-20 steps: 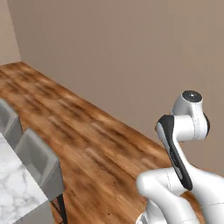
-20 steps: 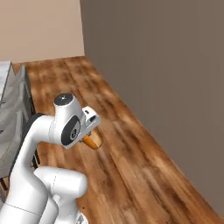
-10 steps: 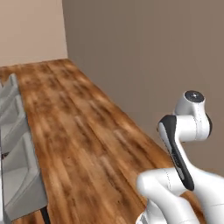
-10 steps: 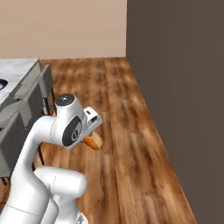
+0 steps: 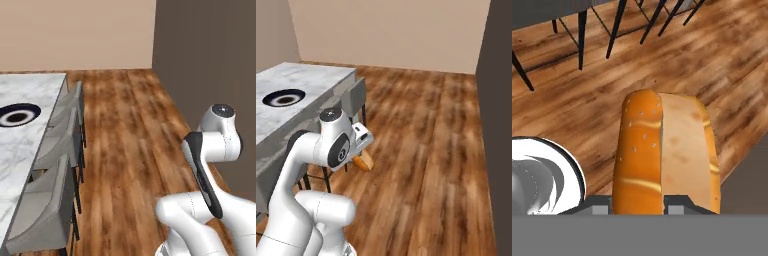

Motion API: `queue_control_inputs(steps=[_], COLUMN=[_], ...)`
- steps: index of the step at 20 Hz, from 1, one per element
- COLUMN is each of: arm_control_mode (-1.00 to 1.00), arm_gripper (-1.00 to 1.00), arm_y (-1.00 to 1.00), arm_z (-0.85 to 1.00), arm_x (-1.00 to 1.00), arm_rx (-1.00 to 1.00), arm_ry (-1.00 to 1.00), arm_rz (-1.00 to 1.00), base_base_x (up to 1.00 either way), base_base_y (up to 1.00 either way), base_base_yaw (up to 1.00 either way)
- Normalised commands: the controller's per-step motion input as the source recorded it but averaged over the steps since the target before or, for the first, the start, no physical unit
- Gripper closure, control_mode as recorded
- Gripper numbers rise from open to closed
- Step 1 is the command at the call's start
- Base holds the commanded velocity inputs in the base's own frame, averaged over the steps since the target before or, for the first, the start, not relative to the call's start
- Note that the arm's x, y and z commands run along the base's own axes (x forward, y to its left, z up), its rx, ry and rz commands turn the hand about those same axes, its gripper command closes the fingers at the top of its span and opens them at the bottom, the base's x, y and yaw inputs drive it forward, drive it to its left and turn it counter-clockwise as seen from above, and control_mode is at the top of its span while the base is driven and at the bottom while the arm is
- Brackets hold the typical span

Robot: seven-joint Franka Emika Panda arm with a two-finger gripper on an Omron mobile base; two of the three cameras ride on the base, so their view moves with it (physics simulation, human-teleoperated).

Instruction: Move the hot dog bun to the plate on the dining table and place the condiment next to that plate. Then navigate to the fridge and take the sausage and place it on the plate as well.

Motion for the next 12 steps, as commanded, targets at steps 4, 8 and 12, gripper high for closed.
queue_control_inputs(steps=[4,8,12], arm_control_mode=[1.0,1.0,1.0], arm_gripper=[1.0,1.0,1.0], arm_y=[0.0,0.0,0.0], arm_z=[0.0,0.0,0.0], arm_x=[0.0,0.0,0.0], arm_rx=[0.0,0.0,0.0], arm_ry=[0.0,0.0,0.0], arm_rz=[0.0,0.0,0.0], base_base_x=[0.81,0.7,0.61], base_base_y=[-0.43,-0.54,-0.6], base_base_yaw=[0.58,0.54,0.51])
